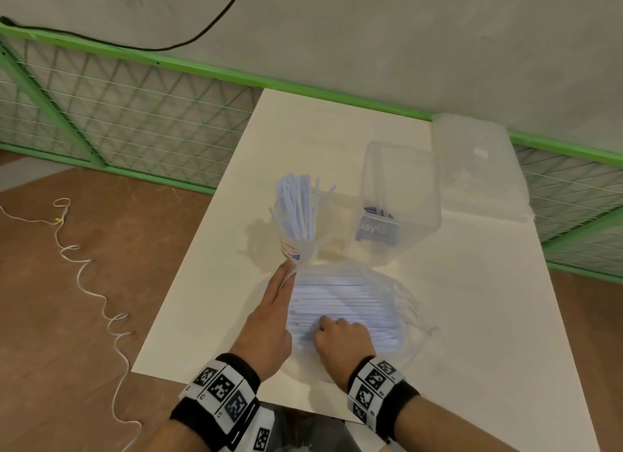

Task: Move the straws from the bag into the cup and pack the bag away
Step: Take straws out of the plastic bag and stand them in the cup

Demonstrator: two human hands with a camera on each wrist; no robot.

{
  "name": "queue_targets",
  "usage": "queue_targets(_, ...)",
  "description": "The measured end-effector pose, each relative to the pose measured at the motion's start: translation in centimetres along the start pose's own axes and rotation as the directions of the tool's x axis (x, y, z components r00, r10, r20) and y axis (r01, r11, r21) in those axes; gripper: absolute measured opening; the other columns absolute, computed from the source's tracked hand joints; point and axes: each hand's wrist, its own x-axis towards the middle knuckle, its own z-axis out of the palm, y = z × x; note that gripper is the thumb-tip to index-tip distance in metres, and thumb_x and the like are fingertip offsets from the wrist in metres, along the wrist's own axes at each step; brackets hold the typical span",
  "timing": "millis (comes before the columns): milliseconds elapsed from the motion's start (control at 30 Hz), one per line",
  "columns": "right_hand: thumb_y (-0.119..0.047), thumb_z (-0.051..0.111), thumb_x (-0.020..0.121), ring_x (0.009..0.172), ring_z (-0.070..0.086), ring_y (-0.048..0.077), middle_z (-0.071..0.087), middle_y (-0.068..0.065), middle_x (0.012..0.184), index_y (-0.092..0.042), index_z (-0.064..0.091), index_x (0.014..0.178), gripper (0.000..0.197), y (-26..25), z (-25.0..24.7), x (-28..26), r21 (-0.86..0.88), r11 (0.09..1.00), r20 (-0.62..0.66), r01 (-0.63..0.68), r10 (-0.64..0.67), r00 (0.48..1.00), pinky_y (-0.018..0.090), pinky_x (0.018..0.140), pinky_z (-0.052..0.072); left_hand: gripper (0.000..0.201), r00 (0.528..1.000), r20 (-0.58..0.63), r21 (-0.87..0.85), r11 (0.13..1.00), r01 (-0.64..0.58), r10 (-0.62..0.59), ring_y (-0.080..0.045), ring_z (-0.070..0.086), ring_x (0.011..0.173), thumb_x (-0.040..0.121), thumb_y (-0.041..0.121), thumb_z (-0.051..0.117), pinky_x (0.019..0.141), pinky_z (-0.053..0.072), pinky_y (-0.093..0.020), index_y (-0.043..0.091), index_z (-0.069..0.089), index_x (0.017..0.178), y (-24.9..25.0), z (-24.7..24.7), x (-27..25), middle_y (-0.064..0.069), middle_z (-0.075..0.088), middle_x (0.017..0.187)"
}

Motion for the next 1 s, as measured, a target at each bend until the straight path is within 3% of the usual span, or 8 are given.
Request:
queue_targets(200,-0.002,0.047,0.096,0.099,0.056,0.033,0.054,0.014,0.112,-0.001,0.059,0.109,0.018,-0.3,-0.3,0.0,-0.013,1.000,0.030,-0.018,0.018,0.999,0.042,0.075,0.043,0.105,1.000,-0.009,-0.004,1.000,-0.003,0.003,-0.008,0.044,0.130,0.076,-0.016,0.046,0.086,0.051,-0.020,0.037,0.000,0.153,-0.1,0.1,0.1,0.035,-0.017,0.152)
queue_targets(500,-0.009,0.047,0.097,0.108,0.053,0.033,0.057,0.011,0.113,-0.007,0.063,0.108,0.019,-0.4,-0.1,0.3,-0.065,0.998,0.041,-0.016,0.018,0.999,0.047,0.091,0.040,0.105,1.000,-0.016,-0.007,1.000,0.006,-0.007,-0.008,0.040,0.134,0.076,-0.017,0.046,0.085,0.045,-0.013,0.035,0.000,0.153,0.0,0.0,0.1,0.033,-0.016,0.153)
queue_targets(700,-0.013,0.049,0.095,0.114,0.048,0.034,0.055,0.011,0.121,-0.009,0.062,0.113,0.024,-0.1,0.4,0.5,-0.069,0.998,0.029,-0.001,0.003,1.000,0.046,0.094,0.039,0.104,1.000,-0.010,-0.003,1.000,0.012,-0.012,-0.008,0.044,0.131,0.076,-0.016,0.046,0.085,0.050,-0.018,0.036,-0.001,0.153,0.0,0.1,0.2,0.034,-0.017,0.153)
queue_targets(767,-0.020,0.048,0.091,0.113,0.047,0.033,0.057,0.011,0.119,-0.010,0.060,0.114,0.027,0.2,0.3,0.2,-0.022,1.000,-0.018,-0.008,0.008,1.000,0.046,0.095,0.036,0.103,1.000,-0.018,0.001,1.000,0.019,-0.019,-0.008,0.044,0.130,0.077,-0.016,0.046,0.082,0.048,-0.015,0.035,-0.001,0.154,0.0,0.0,0.2,0.034,-0.018,0.152)
queue_targets(900,-0.041,0.043,0.085,0.094,0.060,0.030,0.067,0.003,0.098,-0.021,0.052,0.106,0.031,1.3,0.3,-0.5,0.178,0.982,-0.104,-0.062,0.081,0.991,0.043,0.093,0.036,0.102,1.000,-0.025,-0.004,1.000,0.013,-0.013,-0.009,0.040,0.134,0.076,-0.016,0.044,0.077,0.040,-0.004,0.033,0.001,0.154,-0.4,-0.2,0.3,0.033,-0.016,0.154)
queue_targets(1000,-0.050,0.040,0.083,0.092,0.064,0.028,0.069,-0.001,0.096,-0.028,0.054,0.106,0.035,2.4,0.4,-1.0,0.284,0.955,-0.163,-0.085,0.135,0.977,0.037,0.085,0.038,0.101,1.000,-0.025,-0.011,1.000,0.004,-0.004,-0.009,0.039,0.136,0.076,-0.016,0.045,0.074,0.037,0.002,0.032,0.002,0.154,-0.6,-0.2,0.4,0.031,-0.014,0.155)
